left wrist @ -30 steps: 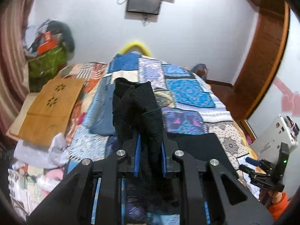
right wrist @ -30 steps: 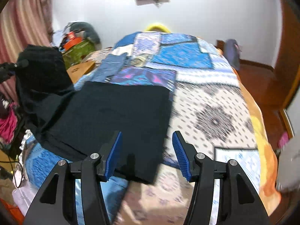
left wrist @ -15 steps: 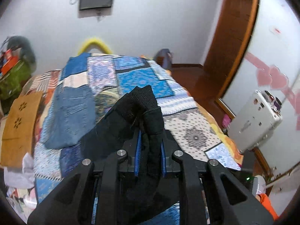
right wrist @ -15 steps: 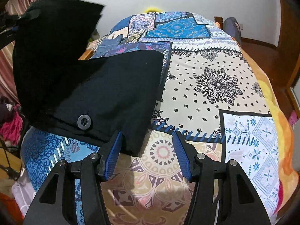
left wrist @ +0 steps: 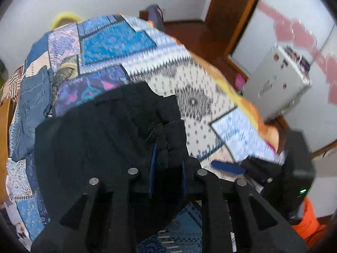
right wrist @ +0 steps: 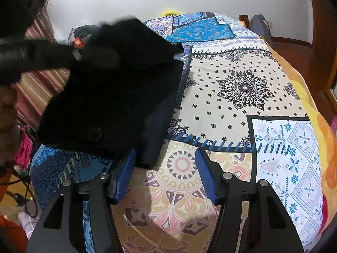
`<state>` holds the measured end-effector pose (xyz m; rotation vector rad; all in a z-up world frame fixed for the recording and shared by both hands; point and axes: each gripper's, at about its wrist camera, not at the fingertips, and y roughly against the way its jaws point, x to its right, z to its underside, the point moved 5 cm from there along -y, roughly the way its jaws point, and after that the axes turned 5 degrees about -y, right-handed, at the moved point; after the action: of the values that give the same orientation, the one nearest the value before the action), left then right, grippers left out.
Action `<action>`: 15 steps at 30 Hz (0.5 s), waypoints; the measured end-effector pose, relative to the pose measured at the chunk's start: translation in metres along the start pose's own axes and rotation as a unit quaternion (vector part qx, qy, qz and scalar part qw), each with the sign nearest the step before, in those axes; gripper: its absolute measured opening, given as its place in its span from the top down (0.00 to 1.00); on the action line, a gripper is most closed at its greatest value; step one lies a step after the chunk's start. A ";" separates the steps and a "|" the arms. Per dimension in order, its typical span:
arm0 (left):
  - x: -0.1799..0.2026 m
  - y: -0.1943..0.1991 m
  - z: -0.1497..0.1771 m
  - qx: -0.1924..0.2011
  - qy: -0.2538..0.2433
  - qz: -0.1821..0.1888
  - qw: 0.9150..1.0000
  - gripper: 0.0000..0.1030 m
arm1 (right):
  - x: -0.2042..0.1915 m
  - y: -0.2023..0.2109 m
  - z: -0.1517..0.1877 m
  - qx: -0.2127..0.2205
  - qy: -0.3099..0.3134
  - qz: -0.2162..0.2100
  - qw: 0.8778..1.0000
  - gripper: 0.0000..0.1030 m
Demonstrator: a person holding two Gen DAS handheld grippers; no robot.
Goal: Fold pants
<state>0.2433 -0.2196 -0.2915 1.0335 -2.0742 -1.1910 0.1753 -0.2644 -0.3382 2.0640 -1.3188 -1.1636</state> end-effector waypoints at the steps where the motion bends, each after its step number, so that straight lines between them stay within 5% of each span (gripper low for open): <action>1: 0.002 -0.002 0.002 -0.002 -0.006 -0.003 1.000 0.77 | -0.001 0.001 0.001 0.000 0.000 0.000 1.000 0.47; 5: 0.007 0.003 0.006 -0.004 0.007 0.005 1.000 0.26 | -0.001 0.003 0.002 0.000 0.000 0.003 1.000 0.47; 10: -0.008 0.033 -0.005 0.039 0.007 -0.032 0.999 0.24 | -0.003 0.007 0.005 0.001 0.000 0.007 1.000 0.46; 15: -0.062 0.074 -0.017 0.092 0.014 -0.117 0.989 0.15 | -0.005 0.015 0.006 0.009 -0.002 0.002 1.000 0.46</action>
<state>0.2647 -0.1535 -0.2223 1.4036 -2.1156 -1.1016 0.1615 -0.2663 -0.3283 2.0715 -1.3394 -1.1599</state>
